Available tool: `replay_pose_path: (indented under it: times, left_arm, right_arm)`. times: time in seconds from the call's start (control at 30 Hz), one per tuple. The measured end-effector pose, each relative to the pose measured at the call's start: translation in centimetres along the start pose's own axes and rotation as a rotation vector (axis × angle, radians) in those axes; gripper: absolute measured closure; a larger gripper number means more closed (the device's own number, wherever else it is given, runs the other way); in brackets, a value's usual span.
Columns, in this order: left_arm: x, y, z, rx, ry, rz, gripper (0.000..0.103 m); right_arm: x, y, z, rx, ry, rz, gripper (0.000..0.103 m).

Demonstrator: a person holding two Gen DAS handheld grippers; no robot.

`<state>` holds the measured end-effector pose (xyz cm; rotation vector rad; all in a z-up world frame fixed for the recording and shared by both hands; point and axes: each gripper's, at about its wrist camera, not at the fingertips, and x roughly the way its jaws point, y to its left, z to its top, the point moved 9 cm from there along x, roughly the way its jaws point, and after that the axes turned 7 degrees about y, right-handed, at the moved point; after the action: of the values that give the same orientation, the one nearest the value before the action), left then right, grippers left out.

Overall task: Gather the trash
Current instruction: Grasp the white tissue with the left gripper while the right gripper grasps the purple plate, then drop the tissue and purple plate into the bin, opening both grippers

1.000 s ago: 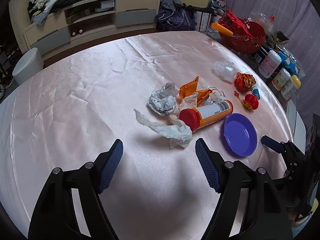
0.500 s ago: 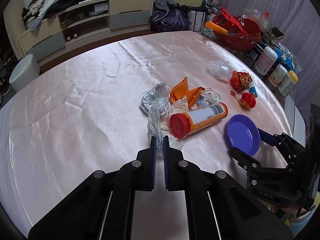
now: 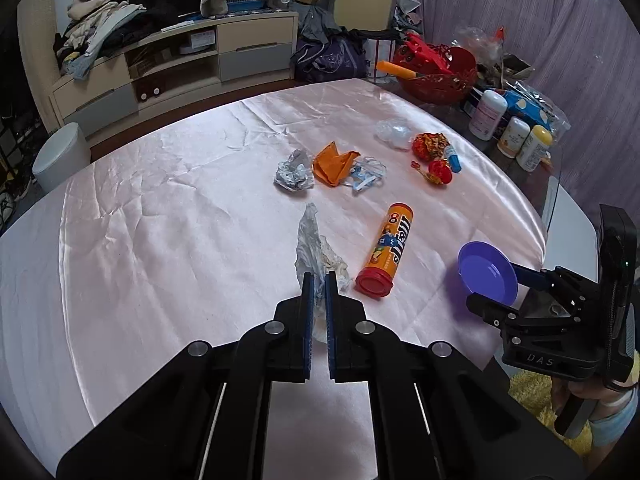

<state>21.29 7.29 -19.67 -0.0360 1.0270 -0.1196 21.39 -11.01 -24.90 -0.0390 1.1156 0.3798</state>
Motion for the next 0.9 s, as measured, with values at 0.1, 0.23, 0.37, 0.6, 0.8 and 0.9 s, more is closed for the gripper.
replay_pose_path:
  times: [0.1, 0.23, 0.37, 0.6, 0.8, 0.9]
  left_arm:
    - [-2.0, -1.2, -1.2, 0.007, -0.024, -0.015, 0.099]
    - [-4.3, -3.6, -2.6, 0.031, -0.052, -0.039, 0.099]
    - [-5.7, -6.5, -4.5, 0.065, -0.058, -0.068, 0.099]
    - [-4.1, -11.3, -8.7, 0.121, 0.010, -0.131, 0.099]
    - [-1.5, -13.8, -11.4, 0.137, 0.075, -0.164, 0.099]
    - [-0.1, -14.8, -12.5, 0.137, 0.103, -0.183, 0.099]
  right_arm:
    - [-1.4, 0.0, -1.5, 0.003, -0.004, 0.006, 0.027]
    - [-3.2, -0.4, -3.2, 0.016, -0.019, 0.005, 0.027]
    - [-4.9, -1.3, -5.0, 0.033, -0.031, -0.005, 0.027]
    - [-6.5, -4.8, -8.7, 0.104, -0.003, -0.038, 0.027]
    - [-6.2, -7.1, -12.2, 0.153, 0.051, -0.042, 0.027]
    - [-5.6, -7.7, -13.5, 0.174, 0.077, -0.035, 0.027]
